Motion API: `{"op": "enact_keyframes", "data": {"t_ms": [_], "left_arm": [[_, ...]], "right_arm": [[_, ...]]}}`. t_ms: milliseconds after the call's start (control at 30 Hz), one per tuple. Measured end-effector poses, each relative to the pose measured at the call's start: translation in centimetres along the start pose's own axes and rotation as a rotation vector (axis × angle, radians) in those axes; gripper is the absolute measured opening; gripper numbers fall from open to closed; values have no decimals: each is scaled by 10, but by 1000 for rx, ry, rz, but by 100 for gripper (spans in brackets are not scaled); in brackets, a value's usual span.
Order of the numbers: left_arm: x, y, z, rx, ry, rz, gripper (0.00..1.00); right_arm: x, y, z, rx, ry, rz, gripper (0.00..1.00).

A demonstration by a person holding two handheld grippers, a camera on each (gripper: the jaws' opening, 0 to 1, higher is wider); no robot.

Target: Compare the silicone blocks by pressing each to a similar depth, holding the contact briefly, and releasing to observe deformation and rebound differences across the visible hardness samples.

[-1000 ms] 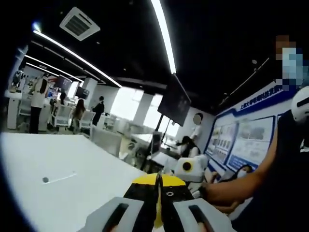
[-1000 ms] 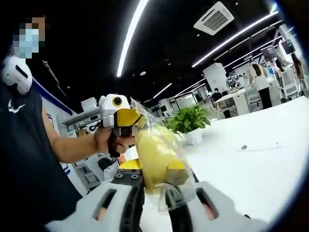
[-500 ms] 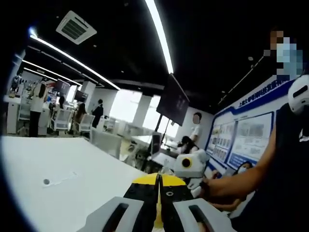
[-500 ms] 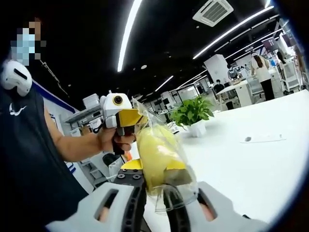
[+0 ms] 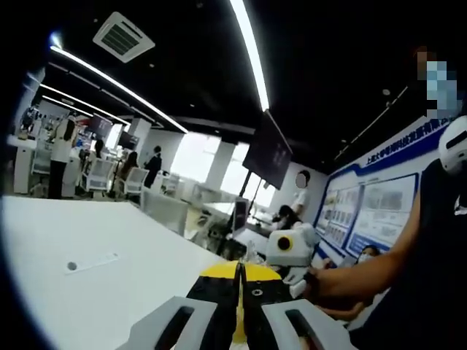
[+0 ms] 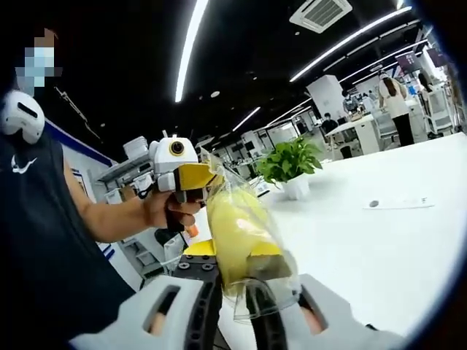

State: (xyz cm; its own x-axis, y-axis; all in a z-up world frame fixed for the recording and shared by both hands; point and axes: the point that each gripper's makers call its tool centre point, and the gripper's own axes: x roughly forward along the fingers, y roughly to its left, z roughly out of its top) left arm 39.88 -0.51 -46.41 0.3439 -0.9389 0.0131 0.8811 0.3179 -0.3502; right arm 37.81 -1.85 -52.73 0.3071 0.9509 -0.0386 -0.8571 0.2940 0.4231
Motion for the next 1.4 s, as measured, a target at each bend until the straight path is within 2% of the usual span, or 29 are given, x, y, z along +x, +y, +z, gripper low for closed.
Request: {"op": "enact_keyframes", "data": {"t_ms": [33, 67, 100, 233, 433, 633, 800, 1167, 1233, 1267, 1300, 1400], "left_arm": [[0, 0, 0, 27, -6, -4, 0], [1, 0, 1, 95, -15, -7, 0], [1, 1, 1, 79, -17, 2, 0], [1, 3, 3, 7, -30, 15, 0], [2, 4, 3, 39, -18, 22, 0], [1, -1, 4, 23, -51, 8, 0], [-1, -3, 2, 5, -49, -5, 0], [1, 2, 8, 57, -36, 16, 0], [1, 4, 7, 37, -32, 23, 0], [1, 5, 8, 42, -38, 28, 0], [2, 6, 11, 85, -64, 35, 0], [0, 2, 10, 59, -66, 12, 0]], "right_arm": [[0, -1, 0, 0, 2, 1, 7], [0, -2, 0, 5, 3, 2, 7], [0, -3, 0, 25, 3, -1, 7], [1, -2, 2, 10, 8, 11, 6], [1, -1, 1, -13, 17, 3, 6], [-1, -2, 4, -33, 14, -3, 6], [-1, -1, 1, -41, 28, 3, 6], [3, -6, 8, -65, 11, -4, 4], [3, -6, 7, -59, 17, -3, 4], [4, -5, 7, -49, 15, -4, 4], [4, -3, 7, -31, 14, -9, 4], [4, -1, 8, -43, 7, -7, 4]]}}
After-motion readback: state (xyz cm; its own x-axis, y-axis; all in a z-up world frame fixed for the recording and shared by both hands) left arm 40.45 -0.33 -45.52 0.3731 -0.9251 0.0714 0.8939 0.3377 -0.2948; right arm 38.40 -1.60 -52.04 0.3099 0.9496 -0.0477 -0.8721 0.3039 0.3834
